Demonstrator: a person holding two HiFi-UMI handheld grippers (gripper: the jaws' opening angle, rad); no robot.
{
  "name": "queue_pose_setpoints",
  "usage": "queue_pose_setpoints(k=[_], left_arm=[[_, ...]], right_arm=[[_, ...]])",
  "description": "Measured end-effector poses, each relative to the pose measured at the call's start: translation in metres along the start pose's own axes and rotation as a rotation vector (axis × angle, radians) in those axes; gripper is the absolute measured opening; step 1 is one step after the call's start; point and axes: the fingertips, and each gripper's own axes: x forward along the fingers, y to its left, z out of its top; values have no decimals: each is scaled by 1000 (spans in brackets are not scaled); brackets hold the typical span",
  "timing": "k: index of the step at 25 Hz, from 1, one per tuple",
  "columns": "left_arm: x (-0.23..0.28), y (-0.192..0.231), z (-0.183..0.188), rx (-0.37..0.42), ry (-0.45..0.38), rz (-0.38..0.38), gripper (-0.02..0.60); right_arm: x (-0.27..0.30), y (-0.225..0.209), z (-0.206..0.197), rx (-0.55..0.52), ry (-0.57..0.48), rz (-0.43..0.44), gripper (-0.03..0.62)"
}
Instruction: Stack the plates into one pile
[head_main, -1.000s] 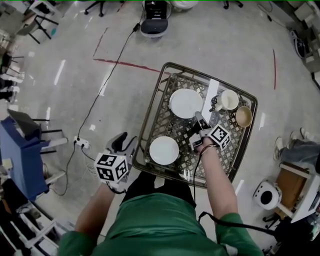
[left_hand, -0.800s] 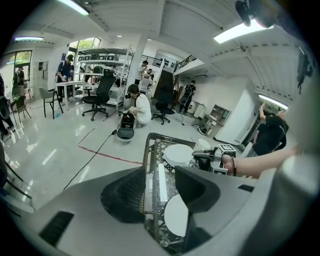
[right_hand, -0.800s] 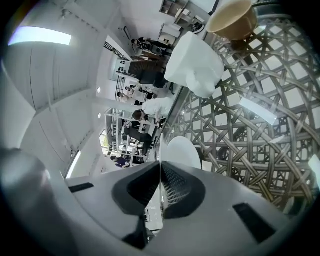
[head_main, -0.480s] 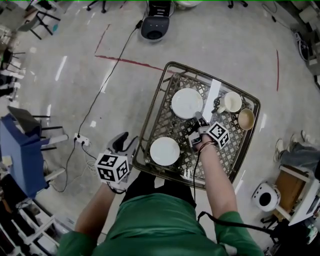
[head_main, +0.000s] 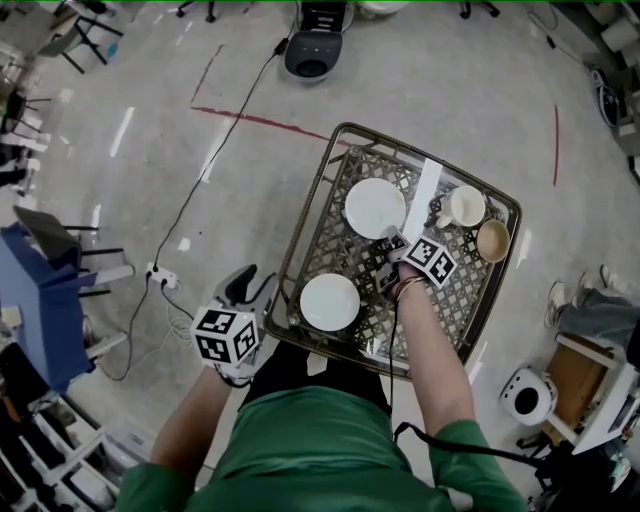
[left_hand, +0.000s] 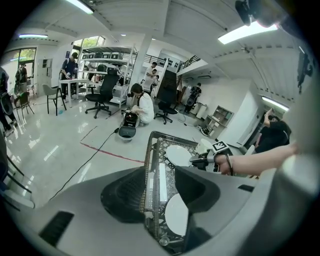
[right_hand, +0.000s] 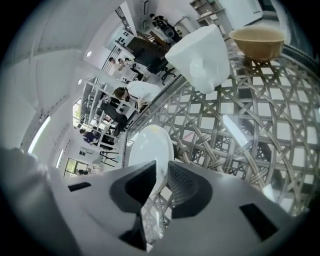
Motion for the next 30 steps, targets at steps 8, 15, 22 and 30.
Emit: queue_pose_setpoints(k=[8, 15, 22, 30], left_arm=[[-5, -2, -2, -5, -5, 0, 196], [-8, -5, -1, 0, -26, 1, 196], [-11, -9, 24, 18, -96, -18, 196], [-20, -33, 47, 57, -165, -74, 196]], right_arm=[[2, 15, -2, -291, 63, -76, 227], [-11, 27, 8, -493, 45, -133, 279], [-53, 65, 28, -571, -77, -81, 279], [-135, 117, 35, -665, -202, 5, 278]])
